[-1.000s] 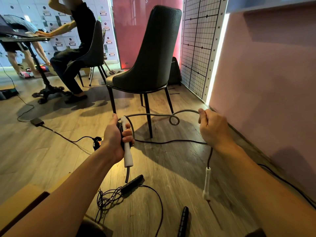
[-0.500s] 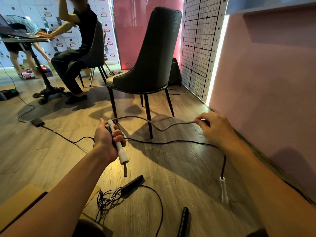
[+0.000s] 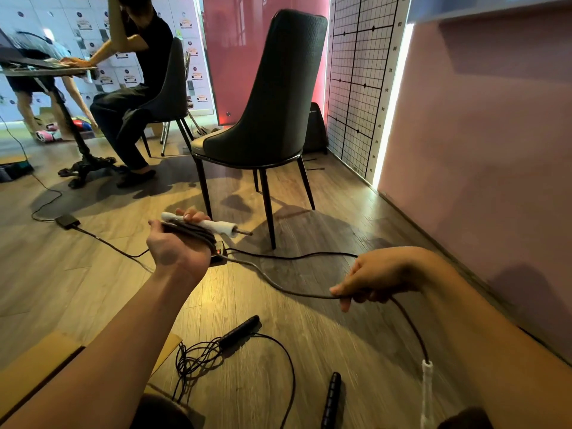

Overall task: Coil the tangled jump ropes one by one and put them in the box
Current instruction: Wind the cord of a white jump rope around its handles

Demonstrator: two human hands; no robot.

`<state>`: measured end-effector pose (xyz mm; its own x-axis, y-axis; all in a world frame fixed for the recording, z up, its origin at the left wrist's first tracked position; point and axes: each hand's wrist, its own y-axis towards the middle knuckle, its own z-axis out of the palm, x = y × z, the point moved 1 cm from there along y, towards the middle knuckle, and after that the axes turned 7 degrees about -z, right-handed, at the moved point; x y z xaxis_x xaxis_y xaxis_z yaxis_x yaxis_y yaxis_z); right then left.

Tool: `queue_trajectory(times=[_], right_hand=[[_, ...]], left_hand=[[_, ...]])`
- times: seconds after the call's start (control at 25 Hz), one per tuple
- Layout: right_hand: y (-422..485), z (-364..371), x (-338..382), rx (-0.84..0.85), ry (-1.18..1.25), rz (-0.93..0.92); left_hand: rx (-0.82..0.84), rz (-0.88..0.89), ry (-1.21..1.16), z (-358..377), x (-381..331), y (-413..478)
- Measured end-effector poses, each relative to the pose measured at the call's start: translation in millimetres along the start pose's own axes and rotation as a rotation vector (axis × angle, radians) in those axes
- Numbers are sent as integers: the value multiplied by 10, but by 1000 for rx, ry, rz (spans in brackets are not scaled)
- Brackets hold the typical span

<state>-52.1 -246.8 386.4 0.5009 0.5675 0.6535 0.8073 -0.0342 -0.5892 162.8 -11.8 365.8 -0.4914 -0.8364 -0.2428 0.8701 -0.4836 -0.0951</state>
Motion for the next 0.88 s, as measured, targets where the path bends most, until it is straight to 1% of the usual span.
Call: queue_trajectory(times=[0.04,0.08,0.24,0.36,0.44,0.48,0.52,0.56,0.6,0.64,0.68,0.76,0.88], right_hand=[[-42,-3,28,-8,81,-103],[-77,-18,51,-51,153,-204],[-80,-66,94,-289,318,-506],[-70,-21,162,-361,350,-658],[-90,-2,209,-426,351,-718],[-103,5,234,-486,343,-735],[-113,7,249,-567,329,-736],[-106,4,249,-652,307,-724],[-87,-2,231,-729,281,-709],[-71,0,223,-791,261,-695],[-44,4,212,-844,243,-676],[45,-9,158,-940,209,-615],[127,-30,101,-1004,141,-550]], left_hand=[[-12,33,88,-32,-15,30],[-23,57,207,-58,-16,53],[-45,99,671,-131,115,63],[53,123,1238,-93,300,-26],[125,43,1662,-85,419,-74],[164,-52,1811,-95,476,-97],[206,-186,1871,-107,534,-129],[253,-361,1835,-117,590,-173],[292,-538,1749,-118,641,-228],[328,-686,1669,-100,682,-295],[363,-788,1617,-80,709,-353],[431,-898,1535,-43,734,-410],[503,-930,1282,51,724,-440]])
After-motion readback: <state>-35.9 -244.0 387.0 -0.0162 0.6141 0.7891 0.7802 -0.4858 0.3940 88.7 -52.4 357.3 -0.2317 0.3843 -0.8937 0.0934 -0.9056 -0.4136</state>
